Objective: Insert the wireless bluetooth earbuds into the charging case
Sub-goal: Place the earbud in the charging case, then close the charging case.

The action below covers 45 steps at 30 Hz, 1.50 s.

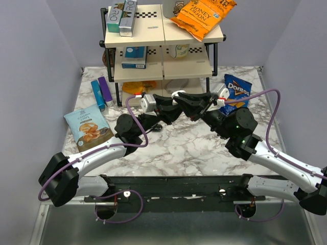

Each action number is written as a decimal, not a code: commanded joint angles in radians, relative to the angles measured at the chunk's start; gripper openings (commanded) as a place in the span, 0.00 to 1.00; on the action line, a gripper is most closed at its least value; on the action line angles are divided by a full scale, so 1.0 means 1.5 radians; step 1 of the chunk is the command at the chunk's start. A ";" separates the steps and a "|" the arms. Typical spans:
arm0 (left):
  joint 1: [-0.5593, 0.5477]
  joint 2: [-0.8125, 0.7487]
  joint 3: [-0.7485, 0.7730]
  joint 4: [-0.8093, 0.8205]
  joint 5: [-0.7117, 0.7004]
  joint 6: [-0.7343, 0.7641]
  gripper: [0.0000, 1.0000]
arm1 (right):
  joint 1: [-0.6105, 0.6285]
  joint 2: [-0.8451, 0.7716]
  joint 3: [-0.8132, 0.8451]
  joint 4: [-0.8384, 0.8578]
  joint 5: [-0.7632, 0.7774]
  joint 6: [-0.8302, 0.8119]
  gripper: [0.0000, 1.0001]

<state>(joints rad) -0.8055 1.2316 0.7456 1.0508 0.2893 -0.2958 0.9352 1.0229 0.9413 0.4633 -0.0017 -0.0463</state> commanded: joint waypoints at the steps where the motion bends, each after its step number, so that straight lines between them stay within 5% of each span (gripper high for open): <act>1: -0.001 -0.018 0.007 0.038 -0.001 0.011 0.00 | 0.003 -0.003 0.008 -0.056 0.020 -0.007 0.25; 25: -0.001 -0.017 -0.006 0.031 -0.020 0.015 0.00 | 0.004 -0.041 0.038 -0.085 0.072 0.009 0.57; 30: -0.001 -0.034 -0.031 0.019 -0.022 0.022 0.00 | 0.003 -0.073 0.072 -0.150 0.142 0.006 0.56; 33: -0.001 -0.060 -0.051 0.002 -0.018 0.034 0.00 | 0.003 -0.051 0.147 -0.272 0.222 -0.004 0.50; 40: 0.001 -0.140 -0.069 -0.118 0.082 0.104 0.00 | 0.003 0.031 0.282 -0.479 0.207 -0.029 0.01; 45: 0.001 -0.171 -0.069 -0.200 0.151 0.154 0.00 | 0.004 0.085 0.350 -0.580 0.109 -0.011 0.01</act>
<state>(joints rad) -0.8051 1.0119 0.6502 0.8738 0.3878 -0.1638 0.9405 1.1011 1.4067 -0.1810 0.2699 -0.0715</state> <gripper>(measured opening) 0.373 0.011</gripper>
